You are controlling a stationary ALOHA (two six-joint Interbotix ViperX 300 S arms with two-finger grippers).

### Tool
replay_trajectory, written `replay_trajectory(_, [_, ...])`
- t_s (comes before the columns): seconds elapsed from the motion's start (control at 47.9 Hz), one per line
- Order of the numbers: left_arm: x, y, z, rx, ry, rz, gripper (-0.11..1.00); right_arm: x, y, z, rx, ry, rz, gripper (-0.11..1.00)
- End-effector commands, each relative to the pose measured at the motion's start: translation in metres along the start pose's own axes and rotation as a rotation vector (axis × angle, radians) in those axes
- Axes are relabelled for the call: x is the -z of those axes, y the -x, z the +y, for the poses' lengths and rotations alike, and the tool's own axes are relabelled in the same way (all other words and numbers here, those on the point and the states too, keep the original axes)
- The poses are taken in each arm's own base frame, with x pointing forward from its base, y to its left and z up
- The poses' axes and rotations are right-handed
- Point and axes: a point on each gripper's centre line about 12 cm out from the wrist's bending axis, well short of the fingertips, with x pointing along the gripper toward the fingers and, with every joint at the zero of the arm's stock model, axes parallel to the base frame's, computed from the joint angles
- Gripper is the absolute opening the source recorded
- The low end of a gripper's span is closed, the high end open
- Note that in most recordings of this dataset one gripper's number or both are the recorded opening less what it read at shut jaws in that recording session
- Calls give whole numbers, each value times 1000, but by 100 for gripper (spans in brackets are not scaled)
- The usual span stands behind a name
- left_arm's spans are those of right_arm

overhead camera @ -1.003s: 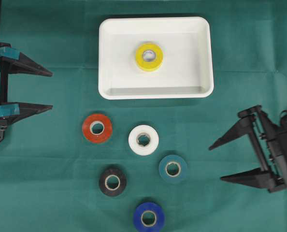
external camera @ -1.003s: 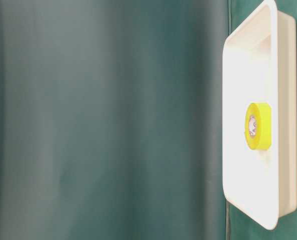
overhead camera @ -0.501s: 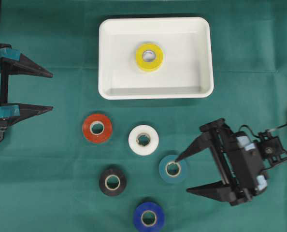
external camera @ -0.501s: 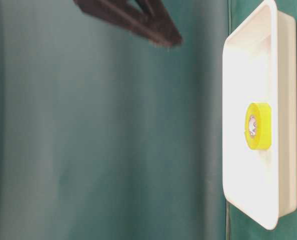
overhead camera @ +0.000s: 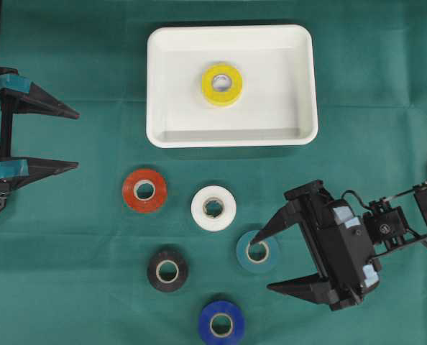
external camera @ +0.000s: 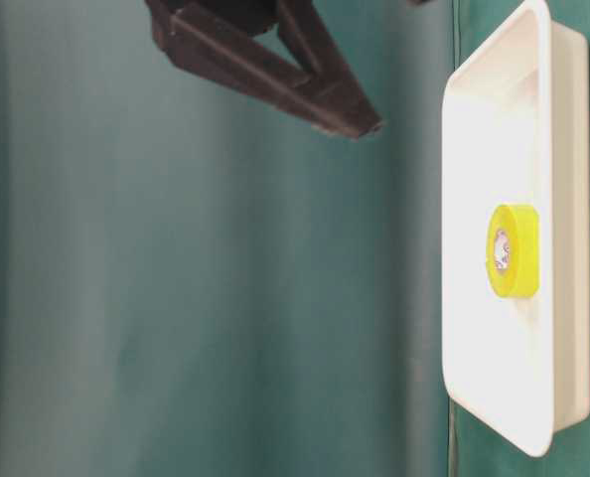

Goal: Pick up the tape from a random location and place it into the white case.
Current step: 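Move the right gripper toward the teal tape roll, then lower the open right gripper over the teal roll's center hole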

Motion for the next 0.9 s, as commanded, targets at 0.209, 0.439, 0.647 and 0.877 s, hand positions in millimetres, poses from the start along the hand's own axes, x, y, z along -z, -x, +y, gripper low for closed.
replay_trajectory(0.209, [-5, 0, -1, 4, 0, -12, 98, -8, -7, 0, 17, -33, 174, 91])
replay_trajectory(0.439, [-3, -1, -1, 3, 2, -8, 98, -3, -18, -1, 38, -46, 342, 91])
replay_trajectory(0.647, [-1, -1, -1, 3, 2, -5, 98, 3, -23, -2, 57, -64, 466, 91])
replay_trajectory(0.877, [0, -1, -1, 3, 0, 0, 98, 6, -23, -2, 65, -59, 515, 91])
